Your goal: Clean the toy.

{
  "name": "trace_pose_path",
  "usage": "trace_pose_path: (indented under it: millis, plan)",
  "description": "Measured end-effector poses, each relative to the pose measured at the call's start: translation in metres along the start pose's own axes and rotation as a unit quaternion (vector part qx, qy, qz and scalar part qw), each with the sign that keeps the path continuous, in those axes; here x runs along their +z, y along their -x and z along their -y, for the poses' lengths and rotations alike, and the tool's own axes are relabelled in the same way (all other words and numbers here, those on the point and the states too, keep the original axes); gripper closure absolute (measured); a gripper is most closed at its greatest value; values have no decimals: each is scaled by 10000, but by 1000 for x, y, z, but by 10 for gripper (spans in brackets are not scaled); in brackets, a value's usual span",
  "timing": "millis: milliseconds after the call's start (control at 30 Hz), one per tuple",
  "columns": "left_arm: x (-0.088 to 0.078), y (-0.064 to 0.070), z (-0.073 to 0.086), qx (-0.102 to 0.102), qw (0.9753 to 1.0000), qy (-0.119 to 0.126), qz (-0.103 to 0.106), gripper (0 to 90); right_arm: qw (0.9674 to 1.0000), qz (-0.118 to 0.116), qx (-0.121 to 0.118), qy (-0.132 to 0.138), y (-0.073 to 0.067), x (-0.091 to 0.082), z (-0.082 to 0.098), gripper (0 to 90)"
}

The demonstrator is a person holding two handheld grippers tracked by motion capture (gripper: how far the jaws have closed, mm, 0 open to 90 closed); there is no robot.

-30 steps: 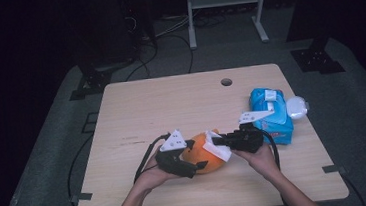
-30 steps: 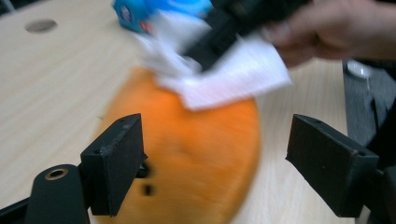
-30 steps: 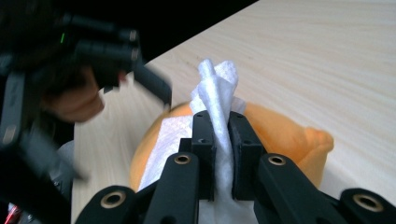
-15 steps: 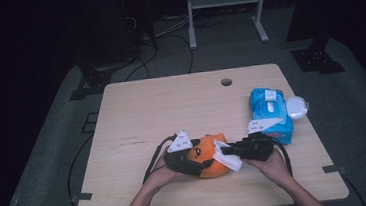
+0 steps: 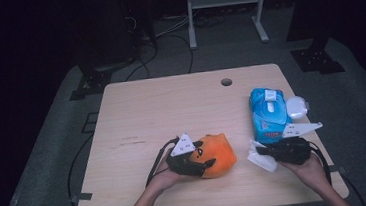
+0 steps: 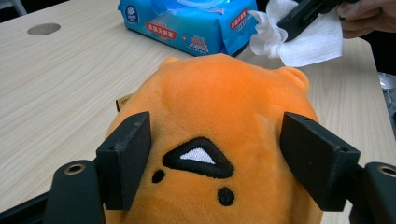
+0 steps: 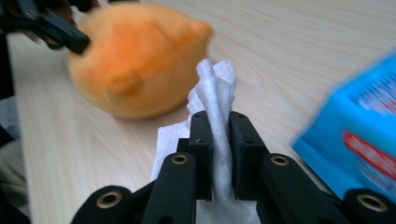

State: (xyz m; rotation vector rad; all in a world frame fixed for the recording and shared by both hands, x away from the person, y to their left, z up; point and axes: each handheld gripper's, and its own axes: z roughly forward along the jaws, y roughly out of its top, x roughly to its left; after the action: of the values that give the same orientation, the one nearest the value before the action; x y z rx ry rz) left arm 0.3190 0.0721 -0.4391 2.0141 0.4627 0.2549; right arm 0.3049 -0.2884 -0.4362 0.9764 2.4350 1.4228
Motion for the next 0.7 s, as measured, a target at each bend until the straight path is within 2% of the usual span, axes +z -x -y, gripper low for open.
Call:
trace_pose_path:
  millis: [67,100,200,267,333,400,700]
  plan:
    - [0,0,0,-7,10000,-3,-1,256,10000,76,14,-27,3,-3,4,790]
    - [0,1,-1,-16,10000,3,-8,255,9997,197,90,-83,8,-7,13,760]
    - [0,1,-1,-9,10000,10,-9,246,9992,353,109,-181,13,-10,20,721]
    - [0,1,-2,-7,10000,8,0,239,9990,380,203,-142,17,-12,25,659]
    - [-1,1,-3,22,10000,9,17,232,9989,382,242,-108,18,-12,26,646]
    - [-3,1,-3,36,10000,11,25,227,9990,362,263,-69,20,-14,27,566]
    - [-5,0,-6,71,10000,44,0,191,9988,390,305,64,21,-15,27,516]
